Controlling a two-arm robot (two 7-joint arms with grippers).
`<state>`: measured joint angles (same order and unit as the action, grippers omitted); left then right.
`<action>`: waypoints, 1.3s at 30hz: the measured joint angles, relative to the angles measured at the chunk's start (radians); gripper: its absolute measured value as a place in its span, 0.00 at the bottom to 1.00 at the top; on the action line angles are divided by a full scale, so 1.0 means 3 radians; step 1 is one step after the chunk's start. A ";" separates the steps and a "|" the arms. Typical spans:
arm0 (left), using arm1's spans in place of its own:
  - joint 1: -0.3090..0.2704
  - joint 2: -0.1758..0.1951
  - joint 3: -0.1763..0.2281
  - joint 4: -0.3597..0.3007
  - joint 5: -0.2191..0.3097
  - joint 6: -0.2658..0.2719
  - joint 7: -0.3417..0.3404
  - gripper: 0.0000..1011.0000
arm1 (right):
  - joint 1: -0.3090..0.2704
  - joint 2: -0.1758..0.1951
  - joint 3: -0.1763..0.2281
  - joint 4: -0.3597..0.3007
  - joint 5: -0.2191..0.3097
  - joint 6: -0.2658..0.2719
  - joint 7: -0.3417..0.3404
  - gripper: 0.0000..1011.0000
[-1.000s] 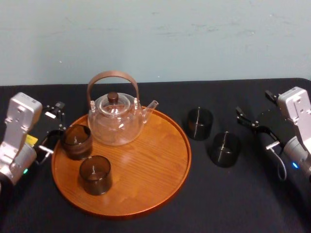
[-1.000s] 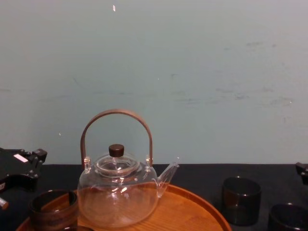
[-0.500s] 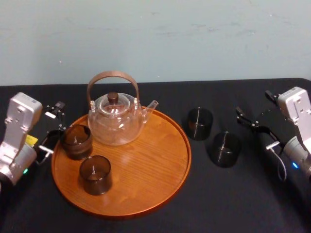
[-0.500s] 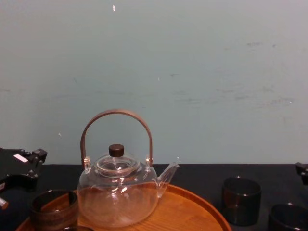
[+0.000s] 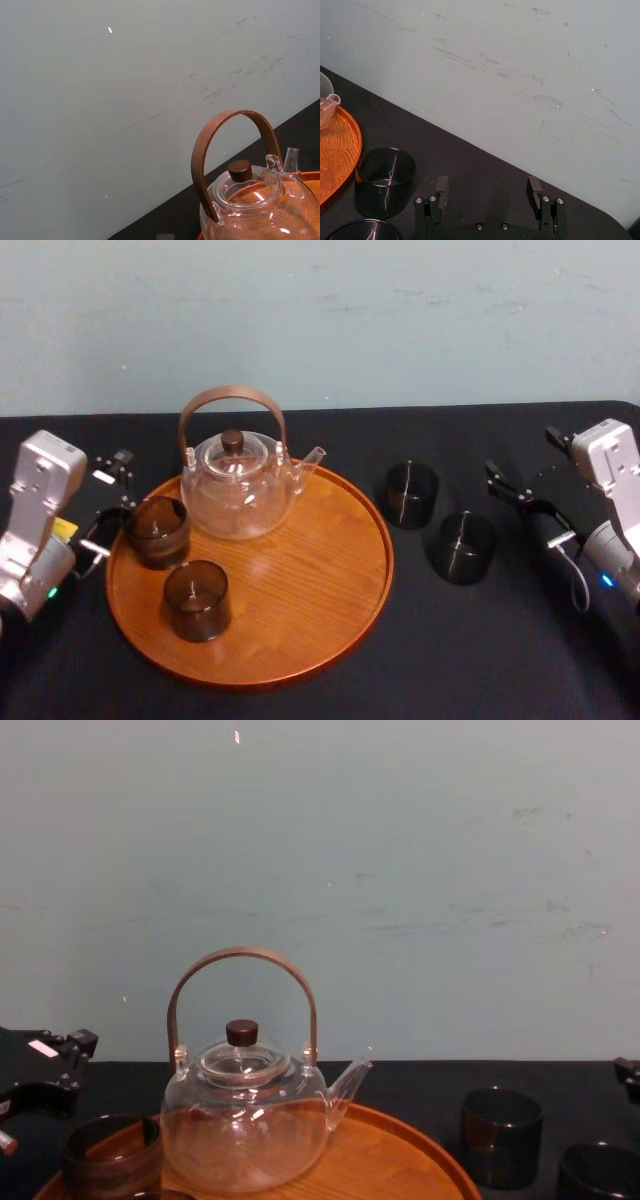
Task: Pick up the glass from the table and place it on the tray.
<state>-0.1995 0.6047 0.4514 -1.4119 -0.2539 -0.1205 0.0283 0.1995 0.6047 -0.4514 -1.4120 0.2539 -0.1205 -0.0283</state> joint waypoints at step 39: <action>0.0000 0.0000 0.0000 0.0000 0.0000 0.0000 0.0000 0.00 | -0.0701 0.0303 0.0360 -0.0735 0.0321 -0.0129 0.0413 0.99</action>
<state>-0.1995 0.6047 0.4513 -1.4120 -0.2539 -0.1205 0.0283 -0.0107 0.6956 -0.3433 -1.6324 0.3503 -0.1591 0.0955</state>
